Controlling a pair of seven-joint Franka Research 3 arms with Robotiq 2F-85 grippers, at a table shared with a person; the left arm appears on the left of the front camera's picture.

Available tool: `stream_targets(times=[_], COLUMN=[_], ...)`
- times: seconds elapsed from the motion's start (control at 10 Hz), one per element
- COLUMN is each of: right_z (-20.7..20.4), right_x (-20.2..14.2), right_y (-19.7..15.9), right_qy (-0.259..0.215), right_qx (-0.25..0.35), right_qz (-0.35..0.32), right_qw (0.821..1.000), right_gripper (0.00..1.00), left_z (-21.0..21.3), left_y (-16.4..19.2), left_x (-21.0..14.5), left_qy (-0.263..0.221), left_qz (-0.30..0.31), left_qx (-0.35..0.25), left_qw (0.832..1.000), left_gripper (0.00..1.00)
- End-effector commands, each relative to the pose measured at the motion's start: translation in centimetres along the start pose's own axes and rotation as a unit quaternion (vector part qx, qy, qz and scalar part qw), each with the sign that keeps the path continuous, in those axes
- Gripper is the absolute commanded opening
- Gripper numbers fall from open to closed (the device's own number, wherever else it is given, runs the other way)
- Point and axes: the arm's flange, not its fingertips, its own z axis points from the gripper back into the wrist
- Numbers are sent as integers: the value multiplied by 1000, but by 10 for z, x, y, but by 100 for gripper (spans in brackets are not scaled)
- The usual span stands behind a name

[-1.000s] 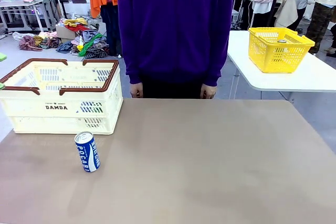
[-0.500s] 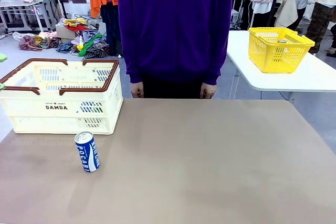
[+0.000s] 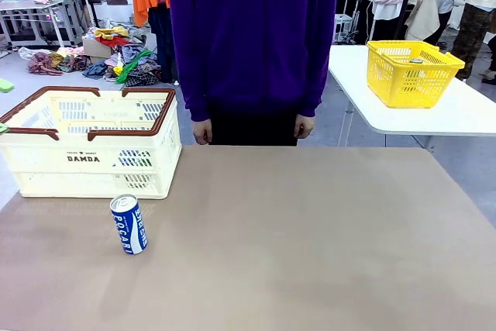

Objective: Place the drinks into the Shopping basket.
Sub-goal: Pick up one drink and place it into the Shopping basket.

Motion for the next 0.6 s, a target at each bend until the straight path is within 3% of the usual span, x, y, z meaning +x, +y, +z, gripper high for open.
stream_targets(times=[0.0,0.1,0.2,0.3,0.4,0.5], right_z=[0,0,0,0,0,0], right_x=[-1,-1,-1,-1,-1,-1], right_y=[6,6,6,6,6,6], right_qy=[0,0,0,0,0,0], right_qx=[5,5,5,5,5,5], right_qz=[-5,-5,-5,-5,-5,-5], right_qw=[1000,1000,1000,1000,1000,1000], right_gripper=[100,100,100,100,100,100], left_z=[-52,-82,-112,-135,-160,-183], left_y=[-52,-70,-82,-88,-92,-95], left_x=[-36,-52,-63,-69,-74,-76], left_qy=[-48,-46,-151,-187,-199,-184], left_qz=[47,30,51,42,19,-5], left_qx=[163,234,328,379,408,417], left_qw=[984,971,931,905,891,890], left_gripper=[100,100,100,100,100,100])
